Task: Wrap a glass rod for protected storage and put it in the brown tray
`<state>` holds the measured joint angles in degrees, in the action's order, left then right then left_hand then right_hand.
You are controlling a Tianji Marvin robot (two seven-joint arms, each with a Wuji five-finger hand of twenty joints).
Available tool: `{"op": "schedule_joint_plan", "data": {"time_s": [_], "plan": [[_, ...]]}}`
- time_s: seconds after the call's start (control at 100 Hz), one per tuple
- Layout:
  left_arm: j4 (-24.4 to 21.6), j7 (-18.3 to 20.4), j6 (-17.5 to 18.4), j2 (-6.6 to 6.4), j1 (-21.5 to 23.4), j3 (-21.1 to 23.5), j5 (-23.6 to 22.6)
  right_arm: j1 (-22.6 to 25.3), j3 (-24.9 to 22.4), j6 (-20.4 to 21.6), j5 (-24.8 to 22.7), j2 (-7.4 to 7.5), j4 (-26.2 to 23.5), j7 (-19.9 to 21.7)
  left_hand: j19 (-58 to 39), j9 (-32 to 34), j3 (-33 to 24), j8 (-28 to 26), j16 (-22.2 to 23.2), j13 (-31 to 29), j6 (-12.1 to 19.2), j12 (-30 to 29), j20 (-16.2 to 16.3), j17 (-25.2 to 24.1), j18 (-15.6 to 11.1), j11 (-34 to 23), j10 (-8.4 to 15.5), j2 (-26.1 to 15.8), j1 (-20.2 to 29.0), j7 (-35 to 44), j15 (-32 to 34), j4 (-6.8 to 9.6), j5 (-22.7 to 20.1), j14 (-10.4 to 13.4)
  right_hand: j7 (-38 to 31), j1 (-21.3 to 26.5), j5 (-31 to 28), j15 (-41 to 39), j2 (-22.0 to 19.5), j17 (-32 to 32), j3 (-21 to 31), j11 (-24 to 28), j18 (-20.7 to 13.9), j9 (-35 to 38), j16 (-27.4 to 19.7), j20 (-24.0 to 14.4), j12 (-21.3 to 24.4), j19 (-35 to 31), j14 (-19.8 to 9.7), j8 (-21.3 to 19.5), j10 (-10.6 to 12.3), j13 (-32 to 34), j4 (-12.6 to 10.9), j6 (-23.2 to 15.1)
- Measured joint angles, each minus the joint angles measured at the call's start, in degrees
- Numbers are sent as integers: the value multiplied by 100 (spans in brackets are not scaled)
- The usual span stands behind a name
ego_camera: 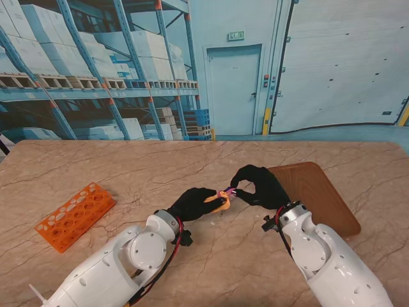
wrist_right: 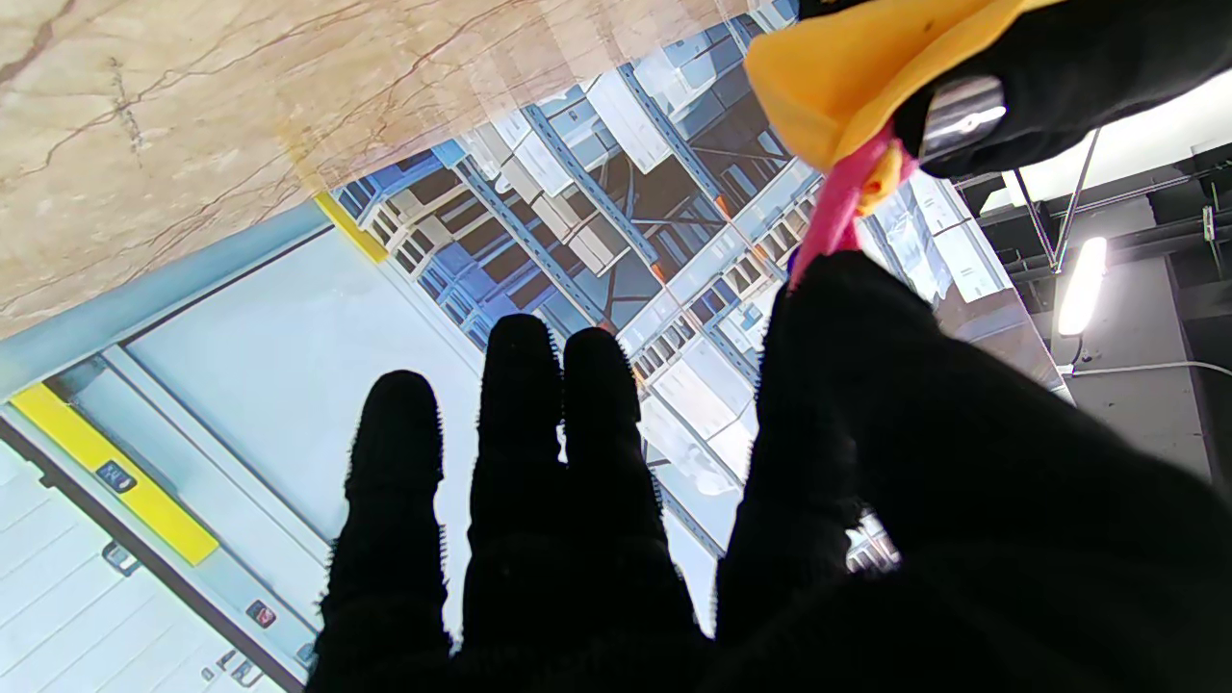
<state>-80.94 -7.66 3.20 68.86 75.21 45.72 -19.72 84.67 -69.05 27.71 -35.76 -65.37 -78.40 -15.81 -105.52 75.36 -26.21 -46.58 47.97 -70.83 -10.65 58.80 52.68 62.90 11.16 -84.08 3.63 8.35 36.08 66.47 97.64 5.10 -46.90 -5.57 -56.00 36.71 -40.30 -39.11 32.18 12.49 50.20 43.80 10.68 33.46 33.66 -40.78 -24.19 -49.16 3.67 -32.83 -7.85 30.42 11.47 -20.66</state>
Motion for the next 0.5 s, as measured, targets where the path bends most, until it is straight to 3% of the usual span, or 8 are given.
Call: {"op": "schedule_joint_plan", "data": {"time_s": [0.5], "plan": [[8,27,-24,1,-11,-1,14,-137,75,12,97,2,89,83,0,0,-2,-1,-10,0,1,-1,5,0,1,-1,1,0,0,11,0,8,0,0,0,0,52,-57,-27,0,-56,19,0,0,0,4,9,-2,-17,-41,8,58,0,-84]]}}
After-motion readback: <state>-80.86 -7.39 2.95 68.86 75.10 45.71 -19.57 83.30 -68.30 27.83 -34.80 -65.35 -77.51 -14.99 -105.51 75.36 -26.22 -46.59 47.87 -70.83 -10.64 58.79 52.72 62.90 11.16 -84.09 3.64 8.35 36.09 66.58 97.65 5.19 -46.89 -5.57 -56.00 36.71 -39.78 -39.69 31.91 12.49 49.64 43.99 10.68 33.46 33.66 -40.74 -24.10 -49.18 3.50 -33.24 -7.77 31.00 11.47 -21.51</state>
